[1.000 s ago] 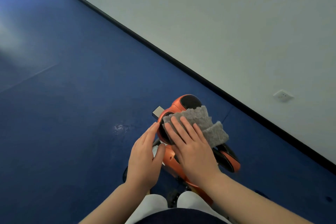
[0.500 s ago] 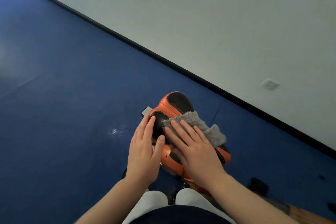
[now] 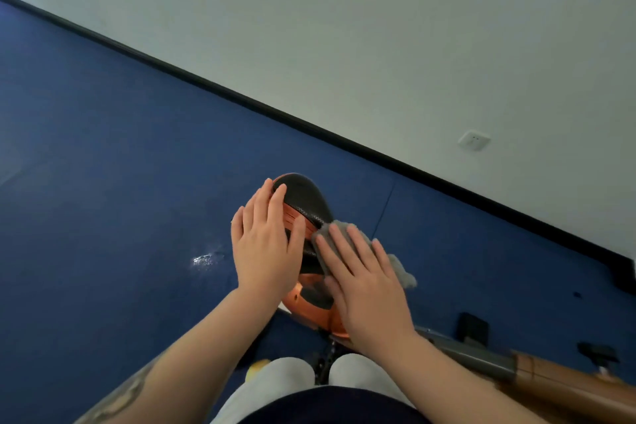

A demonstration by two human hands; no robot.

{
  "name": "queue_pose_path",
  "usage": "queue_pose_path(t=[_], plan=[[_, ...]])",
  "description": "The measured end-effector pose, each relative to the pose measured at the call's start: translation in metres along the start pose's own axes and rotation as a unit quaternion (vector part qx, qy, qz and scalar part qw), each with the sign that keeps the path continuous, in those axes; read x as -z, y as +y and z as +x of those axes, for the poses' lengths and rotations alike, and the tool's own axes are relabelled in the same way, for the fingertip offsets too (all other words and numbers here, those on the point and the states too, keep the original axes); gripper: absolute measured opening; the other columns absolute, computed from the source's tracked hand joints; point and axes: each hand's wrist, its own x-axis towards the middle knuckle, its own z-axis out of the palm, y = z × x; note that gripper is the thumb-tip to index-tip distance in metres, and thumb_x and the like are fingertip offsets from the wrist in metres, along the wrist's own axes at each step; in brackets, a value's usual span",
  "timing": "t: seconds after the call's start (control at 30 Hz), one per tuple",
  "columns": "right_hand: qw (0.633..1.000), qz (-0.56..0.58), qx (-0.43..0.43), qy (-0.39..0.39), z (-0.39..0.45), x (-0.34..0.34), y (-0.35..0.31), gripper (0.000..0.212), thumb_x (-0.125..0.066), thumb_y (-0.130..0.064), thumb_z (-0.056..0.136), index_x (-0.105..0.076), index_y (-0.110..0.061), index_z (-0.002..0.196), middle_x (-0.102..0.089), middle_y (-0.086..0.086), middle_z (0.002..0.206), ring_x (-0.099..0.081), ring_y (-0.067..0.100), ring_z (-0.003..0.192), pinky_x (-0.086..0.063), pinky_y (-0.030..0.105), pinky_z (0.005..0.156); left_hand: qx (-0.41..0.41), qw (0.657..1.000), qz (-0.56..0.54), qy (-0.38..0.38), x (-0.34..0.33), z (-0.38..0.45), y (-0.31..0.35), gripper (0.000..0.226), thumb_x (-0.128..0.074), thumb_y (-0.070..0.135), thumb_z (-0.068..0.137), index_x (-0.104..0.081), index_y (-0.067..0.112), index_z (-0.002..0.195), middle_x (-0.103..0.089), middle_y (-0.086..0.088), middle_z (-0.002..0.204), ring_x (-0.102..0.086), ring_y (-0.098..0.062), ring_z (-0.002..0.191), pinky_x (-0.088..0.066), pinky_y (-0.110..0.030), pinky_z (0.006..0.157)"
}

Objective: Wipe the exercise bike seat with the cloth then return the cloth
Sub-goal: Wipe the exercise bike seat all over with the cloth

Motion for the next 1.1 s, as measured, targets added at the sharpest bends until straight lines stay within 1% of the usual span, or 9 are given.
queue_pose_path(t=[0.17, 0.3, 0.43, 0.57, 0.77, 0.83, 0.93, 1.03, 1.1], plan=[[1.000, 0.012, 0.014, -0.009, 0.007, 0.004, 0.002, 0.056, -0.019, -0.043, 0.100, -0.006, -0.034, 0.153, -0.009, -0.010, 0.162, -0.005, 0.014, 0.149, -0.012, 0.038, 0.119, -0.031, 0.997, 0.062, 0.015, -0.005, -0.006, -0.003, 0.048, -0.033, 0.039, 0.092, -0.038, 0.024, 0.138, -0.037, 0.003, 0.149, -0.032, -0.015, 0.137, -0.018, -0.039, 0.113], [0.999, 0.033, -0.025, -0.010, -0.024, 0.000, 0.020, 0.059, -0.030, -0.040, 0.099, -0.009, -0.034, 0.153, -0.021, -0.008, 0.160, -0.028, 0.019, 0.144, -0.033, 0.040, 0.113, -0.056, 0.994, 0.087, 0.030, -0.007, -0.006, -0.004, 0.046, -0.035, 0.036, 0.092, -0.040, 0.025, 0.136, -0.039, 0.002, 0.148, -0.029, -0.015, 0.138, -0.016, -0.039, 0.113], [0.997, 0.056, -0.054, 0.017, 0.004, 0.000, 0.005, 0.056, -0.022, -0.045, 0.100, -0.009, -0.033, 0.153, -0.030, -0.005, 0.157, -0.038, 0.018, 0.137, -0.033, 0.037, 0.112, -0.055, 0.994, 0.093, 0.027, -0.008, -0.005, -0.004, 0.044, -0.034, 0.034, 0.092, -0.041, 0.025, 0.135, -0.039, 0.002, 0.148, -0.030, -0.015, 0.138, -0.019, -0.040, 0.112], [0.992, 0.113, -0.064, -0.004, 0.035, 0.009, 0.003, 0.056, -0.019, -0.045, 0.100, -0.004, -0.035, 0.153, -0.034, -0.009, 0.154, -0.045, 0.015, 0.127, -0.044, 0.034, 0.096, -0.040, 0.995, 0.092, 0.006, -0.004, -0.005, -0.001, 0.048, -0.035, 0.033, 0.090, -0.038, 0.023, 0.136, -0.037, 0.001, 0.149, -0.032, -0.018, 0.136, -0.023, -0.040, 0.110], [0.994, 0.076, -0.074, -0.022, -0.013, 0.007, 0.007, 0.057, -0.013, -0.048, 0.098, 0.005, -0.040, 0.151, -0.017, -0.010, 0.160, -0.025, 0.016, 0.143, -0.017, 0.033, 0.116, -0.064, 0.998, 0.018, -0.001, 0.012, 0.014, -0.019, 0.044, -0.038, 0.030, 0.090, -0.038, 0.026, 0.134, -0.041, 0.006, 0.143, -0.043, -0.015, 0.123, -0.033, -0.037, 0.101], [0.995, 0.069, -0.070, -0.016, 0.003, 0.007, -0.001, 0.057, -0.016, -0.047, 0.099, 0.001, -0.036, 0.152, -0.019, -0.006, 0.160, -0.027, 0.019, 0.143, -0.019, 0.037, 0.116, -0.059, 0.998, -0.002, 0.004, 0.010, 0.018, -0.023, 0.042, -0.040, 0.027, 0.092, -0.042, 0.024, 0.133, -0.045, 0.005, 0.141, -0.043, -0.017, 0.124, -0.033, -0.037, 0.101], [0.993, 0.108, -0.037, -0.027, 0.054, 0.011, -0.019, 0.057, -0.018, -0.045, 0.101, 0.003, -0.035, 0.152, -0.004, -0.003, 0.163, -0.015, 0.019, 0.147, -0.020, 0.038, 0.117, -0.049, 0.998, -0.025, 0.030, 0.006, 0.017, -0.026, 0.040, -0.041, 0.025, 0.091, -0.049, 0.023, 0.130, -0.051, 0.005, 0.136, -0.045, -0.014, 0.121, -0.033, -0.033, 0.099], [0.985, 0.165, -0.026, -0.035, 0.077, 0.012, -0.021, 0.054, -0.018, -0.043, 0.101, 0.000, -0.038, 0.152, 0.003, -0.010, 0.162, -0.004, 0.014, 0.149, -0.021, 0.036, 0.119, -0.045, 0.998, -0.041, 0.032, 0.005, 0.015, -0.029, 0.041, -0.038, 0.027, 0.091, -0.049, 0.024, 0.130, -0.052, 0.006, 0.136, -0.046, -0.012, 0.120, -0.033, -0.031, 0.098], [0.977, 0.213, -0.002, -0.030, 0.063, 0.013, -0.011, 0.052, -0.024, -0.039, 0.102, -0.006, -0.043, 0.151, 0.001, -0.017, 0.161, -0.007, 0.008, 0.147, -0.024, 0.033, 0.118, -0.043, 0.998, -0.044, 0.031, 0.005, 0.015, -0.031, 0.043, -0.036, 0.030, 0.091, -0.047, 0.025, 0.132, -0.051, 0.007, 0.136, -0.046, -0.010, 0.120, -0.034, -0.030, 0.098]])
